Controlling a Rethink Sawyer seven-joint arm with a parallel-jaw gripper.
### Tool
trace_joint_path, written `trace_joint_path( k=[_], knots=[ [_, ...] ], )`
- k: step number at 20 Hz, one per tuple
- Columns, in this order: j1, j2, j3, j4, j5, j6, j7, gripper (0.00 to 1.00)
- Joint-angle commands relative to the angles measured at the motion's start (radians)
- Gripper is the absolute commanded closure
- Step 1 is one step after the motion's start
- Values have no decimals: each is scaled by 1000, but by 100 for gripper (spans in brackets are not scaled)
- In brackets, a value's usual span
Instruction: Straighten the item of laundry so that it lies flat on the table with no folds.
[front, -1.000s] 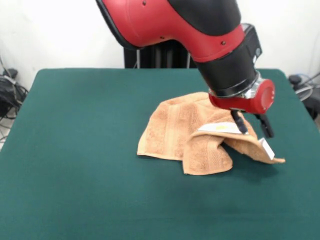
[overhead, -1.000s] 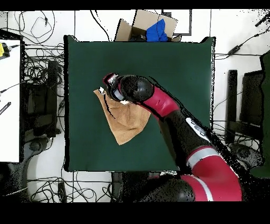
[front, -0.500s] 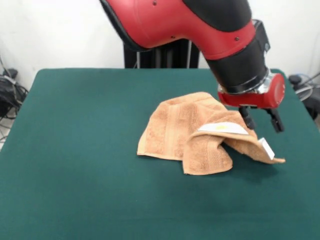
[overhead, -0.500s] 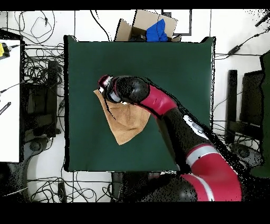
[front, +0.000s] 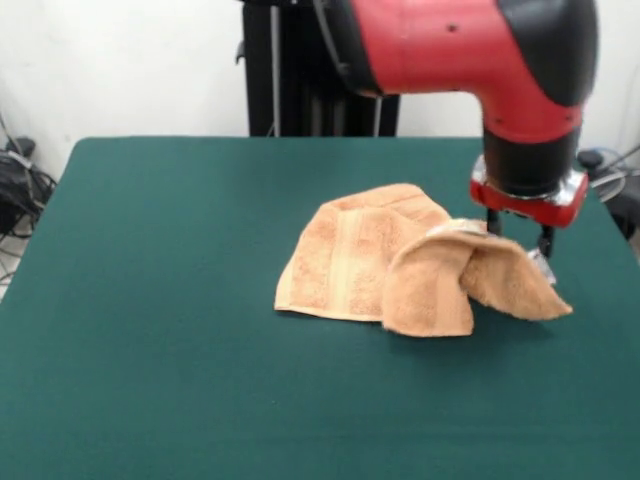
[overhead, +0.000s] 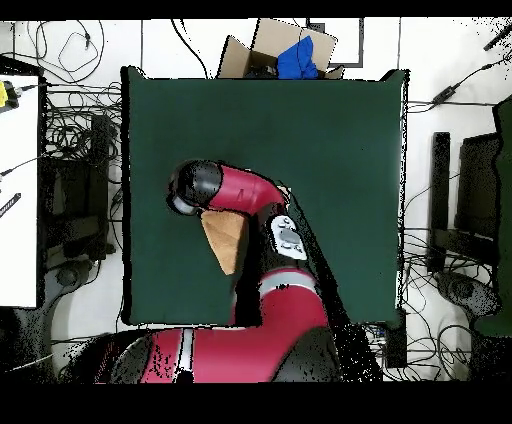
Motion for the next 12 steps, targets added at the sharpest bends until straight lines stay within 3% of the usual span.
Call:
trace_joint_path(
  k=[1,5,12],
  knots=[
    [122,116,-331,-145,27,189,524,0],
    [161,141,-400,-185,34,253,615,0],
    [165,122,-404,-171,16,266,637,0]
  ],
)
